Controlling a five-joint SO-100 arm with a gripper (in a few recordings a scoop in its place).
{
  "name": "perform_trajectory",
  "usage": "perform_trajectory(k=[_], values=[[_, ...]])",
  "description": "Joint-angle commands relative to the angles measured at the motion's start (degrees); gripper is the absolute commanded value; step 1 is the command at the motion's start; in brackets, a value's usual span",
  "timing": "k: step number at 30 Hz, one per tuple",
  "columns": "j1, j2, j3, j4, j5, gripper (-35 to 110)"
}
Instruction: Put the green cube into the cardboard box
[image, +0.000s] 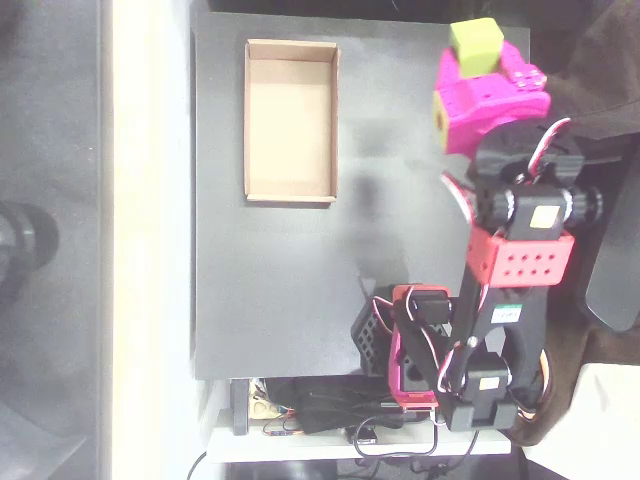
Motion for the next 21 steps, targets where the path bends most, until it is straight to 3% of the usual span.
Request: perform_trajectory(k=[1,21], values=[[-5.4,3.8,-0.6,0.4,0.3,4],[-24.4,-5.5,-0.4,-0.4,0.3,4]])
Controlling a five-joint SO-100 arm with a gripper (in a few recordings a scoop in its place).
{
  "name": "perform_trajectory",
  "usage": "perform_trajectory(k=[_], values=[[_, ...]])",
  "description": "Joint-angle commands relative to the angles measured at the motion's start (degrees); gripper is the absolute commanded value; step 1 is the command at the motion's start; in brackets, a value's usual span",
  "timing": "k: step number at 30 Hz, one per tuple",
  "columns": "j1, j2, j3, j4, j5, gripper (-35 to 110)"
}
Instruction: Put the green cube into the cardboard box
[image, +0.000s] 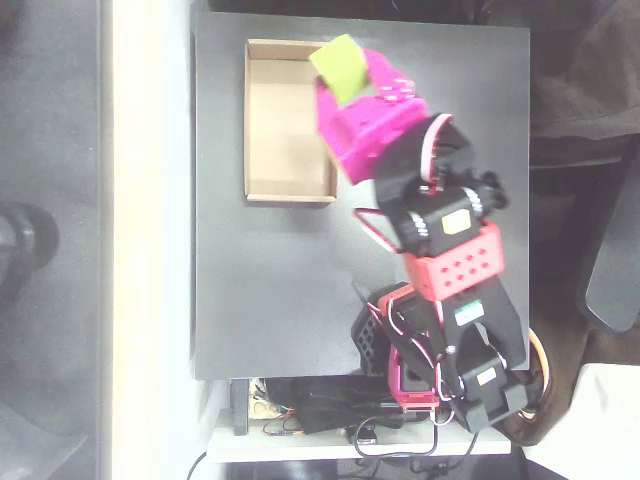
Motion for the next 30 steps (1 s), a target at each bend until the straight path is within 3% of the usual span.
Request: perform_trajectory(k=[1,30], values=[[-2.1,-2.7,-0.4,-0.2,0.3,4],[-3.8,-37.2,-1.5,-0.9,0.3,4]])
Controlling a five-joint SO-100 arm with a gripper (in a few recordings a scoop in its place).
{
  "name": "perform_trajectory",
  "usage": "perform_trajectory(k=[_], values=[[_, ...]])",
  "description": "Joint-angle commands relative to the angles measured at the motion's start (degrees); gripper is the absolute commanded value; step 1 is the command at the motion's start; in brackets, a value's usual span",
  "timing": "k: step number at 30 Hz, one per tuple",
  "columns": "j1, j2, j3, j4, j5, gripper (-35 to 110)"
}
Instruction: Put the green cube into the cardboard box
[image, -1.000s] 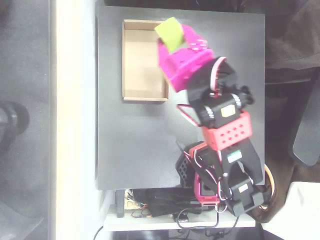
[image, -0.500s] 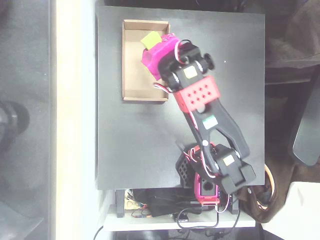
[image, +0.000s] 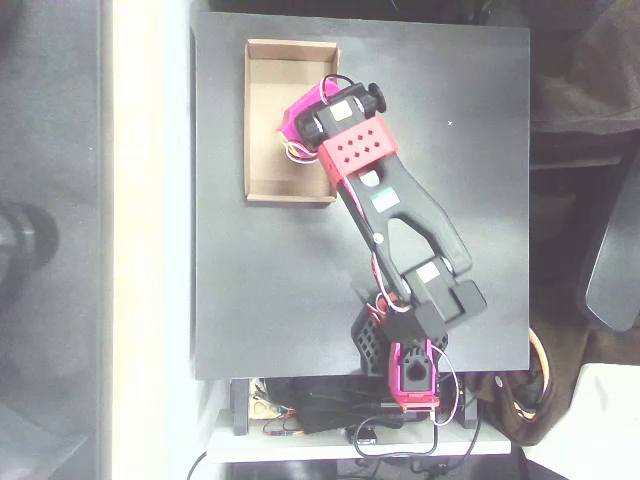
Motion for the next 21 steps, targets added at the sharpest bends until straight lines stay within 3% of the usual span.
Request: perform_trajectory(k=[1,10,21], values=[[-1.5,-0.9,-1.2,-1.6,0.5,4],[-1.6,-4.7,-1.2,-10.2,0.5,4],[-2.5,-7.1,-1.1,-10.4,0.6,4]])
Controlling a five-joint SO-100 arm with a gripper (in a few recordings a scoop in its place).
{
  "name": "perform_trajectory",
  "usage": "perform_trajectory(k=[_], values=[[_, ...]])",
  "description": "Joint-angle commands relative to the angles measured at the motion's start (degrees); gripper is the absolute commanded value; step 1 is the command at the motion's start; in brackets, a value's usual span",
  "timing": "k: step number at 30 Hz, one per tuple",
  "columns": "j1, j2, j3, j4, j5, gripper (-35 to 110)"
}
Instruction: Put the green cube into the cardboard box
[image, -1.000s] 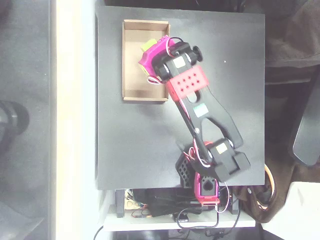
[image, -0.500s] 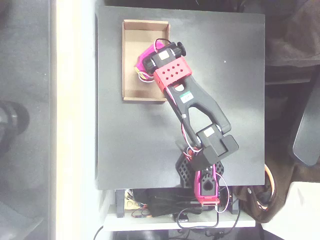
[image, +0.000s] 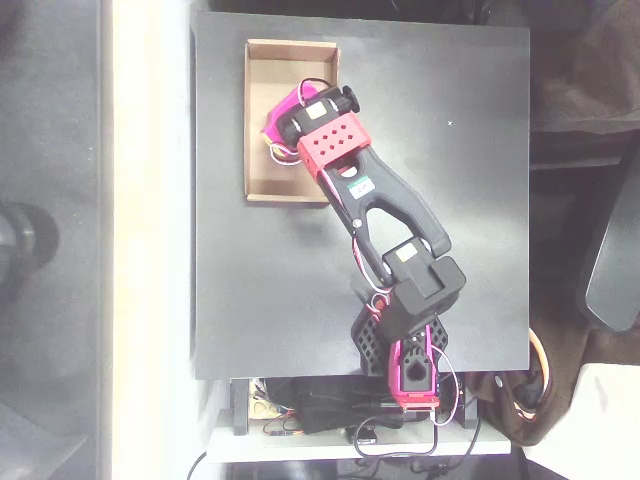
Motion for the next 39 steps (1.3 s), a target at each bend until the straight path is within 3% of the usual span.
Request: perform_trajectory(k=[1,13,27,39], values=[[-0.3,1.1,-1.1,0.0,0.8,4],[-0.3,1.1,-0.6,0.0,0.8,21],[-0.3,3.2,-1.1,0.1,0.8,21],[0.5,22.4,-1.1,0.1,0.8,21]])
